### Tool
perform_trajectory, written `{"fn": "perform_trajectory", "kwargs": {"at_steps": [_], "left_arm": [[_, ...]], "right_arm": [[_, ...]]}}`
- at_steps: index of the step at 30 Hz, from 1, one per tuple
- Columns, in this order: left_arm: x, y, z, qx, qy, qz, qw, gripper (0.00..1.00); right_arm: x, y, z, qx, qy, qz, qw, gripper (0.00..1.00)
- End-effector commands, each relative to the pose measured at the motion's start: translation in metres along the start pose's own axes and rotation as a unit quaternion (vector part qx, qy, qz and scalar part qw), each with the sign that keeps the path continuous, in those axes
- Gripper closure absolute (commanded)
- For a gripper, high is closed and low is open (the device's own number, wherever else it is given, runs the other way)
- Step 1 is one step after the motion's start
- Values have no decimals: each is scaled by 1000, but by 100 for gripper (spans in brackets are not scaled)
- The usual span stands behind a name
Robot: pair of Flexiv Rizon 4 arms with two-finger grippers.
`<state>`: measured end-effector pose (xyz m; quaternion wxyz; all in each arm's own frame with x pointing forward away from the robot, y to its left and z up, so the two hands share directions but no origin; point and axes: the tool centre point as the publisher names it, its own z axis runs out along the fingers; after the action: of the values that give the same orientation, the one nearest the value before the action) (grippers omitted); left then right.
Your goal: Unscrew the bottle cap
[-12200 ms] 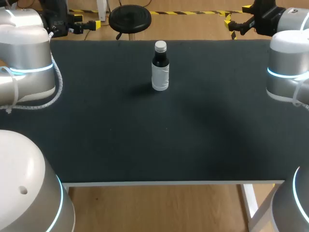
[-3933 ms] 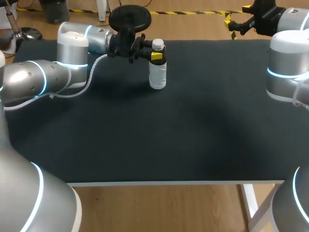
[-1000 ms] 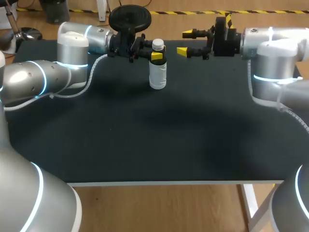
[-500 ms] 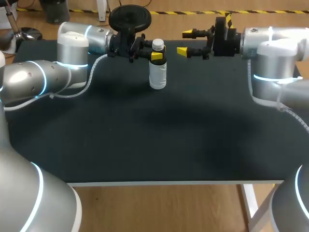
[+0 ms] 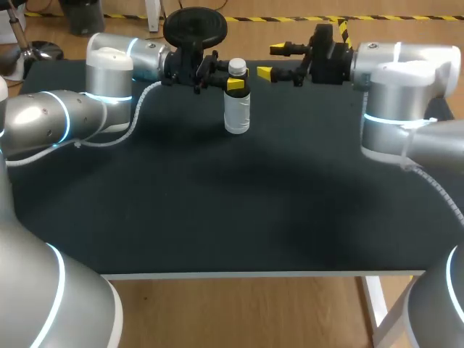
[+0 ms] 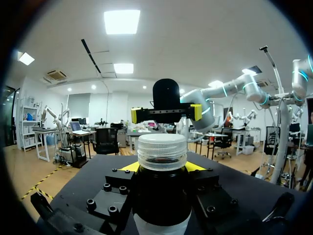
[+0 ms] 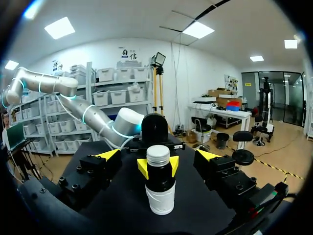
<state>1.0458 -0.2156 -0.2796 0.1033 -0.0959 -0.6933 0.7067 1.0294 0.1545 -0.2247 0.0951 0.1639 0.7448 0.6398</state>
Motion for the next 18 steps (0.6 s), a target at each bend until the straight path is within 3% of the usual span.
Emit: {"fn": "perform_trajectory", "kwargs": {"at_steps": [1,18], "left_arm": [[-2,0,0,0,2,0,1000,100],[-2,0,0,0,2,0,1000,100]], "right_arm": [[6,-1,15,-10,-33,-2,999,0],[28,6,48,-16,-103,-28,994,0]]}}
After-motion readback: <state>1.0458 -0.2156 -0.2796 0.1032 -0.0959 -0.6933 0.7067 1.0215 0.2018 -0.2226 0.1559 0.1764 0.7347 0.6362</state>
